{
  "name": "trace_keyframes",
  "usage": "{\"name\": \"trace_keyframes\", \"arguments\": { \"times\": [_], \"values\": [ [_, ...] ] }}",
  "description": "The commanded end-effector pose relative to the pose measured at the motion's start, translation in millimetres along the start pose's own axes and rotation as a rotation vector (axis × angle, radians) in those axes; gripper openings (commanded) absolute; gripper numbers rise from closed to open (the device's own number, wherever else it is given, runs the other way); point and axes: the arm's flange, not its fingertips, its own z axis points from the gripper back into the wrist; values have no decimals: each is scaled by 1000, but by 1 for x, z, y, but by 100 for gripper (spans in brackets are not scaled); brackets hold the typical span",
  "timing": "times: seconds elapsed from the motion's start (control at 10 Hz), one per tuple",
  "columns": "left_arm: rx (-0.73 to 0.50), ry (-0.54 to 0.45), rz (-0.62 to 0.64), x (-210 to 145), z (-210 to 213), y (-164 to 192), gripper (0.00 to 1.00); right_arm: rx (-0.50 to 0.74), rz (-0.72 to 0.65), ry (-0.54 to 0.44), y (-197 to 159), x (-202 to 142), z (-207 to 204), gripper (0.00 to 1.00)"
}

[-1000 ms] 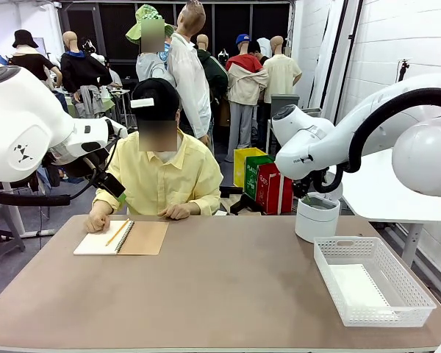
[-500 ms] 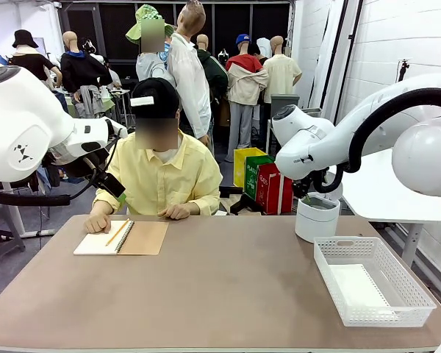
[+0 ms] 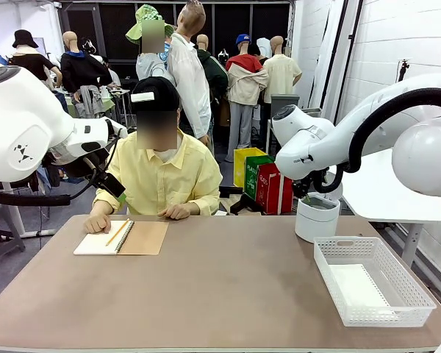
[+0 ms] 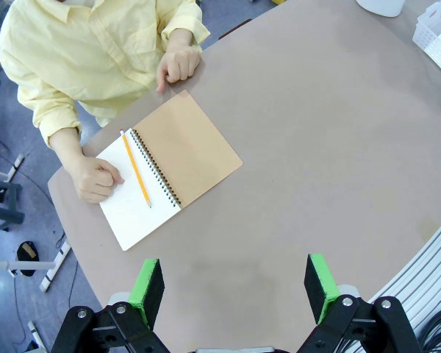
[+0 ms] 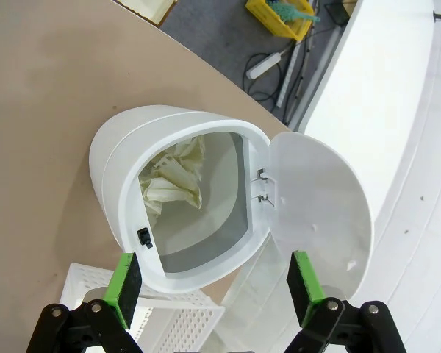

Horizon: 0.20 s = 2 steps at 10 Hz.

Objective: Sort the paper based on its condition.
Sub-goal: If a person hands you a paper, place it in the Organizing basket , and if it's crumpled, put it in the Trash can.

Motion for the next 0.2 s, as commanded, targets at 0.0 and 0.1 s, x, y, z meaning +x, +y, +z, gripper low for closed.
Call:
{"name": "trace_keyframes", "arguments": {
  "times": [0.0, 0.1],
  "values": [
    [1, -2, 0, 0, 1, 1, 100, -7, 2, -3, -1, 0, -3, 100],
    [1, -2, 0, 0, 1, 1, 100, -7, 2, -3, -1, 0, -3, 100]
  ]
}}
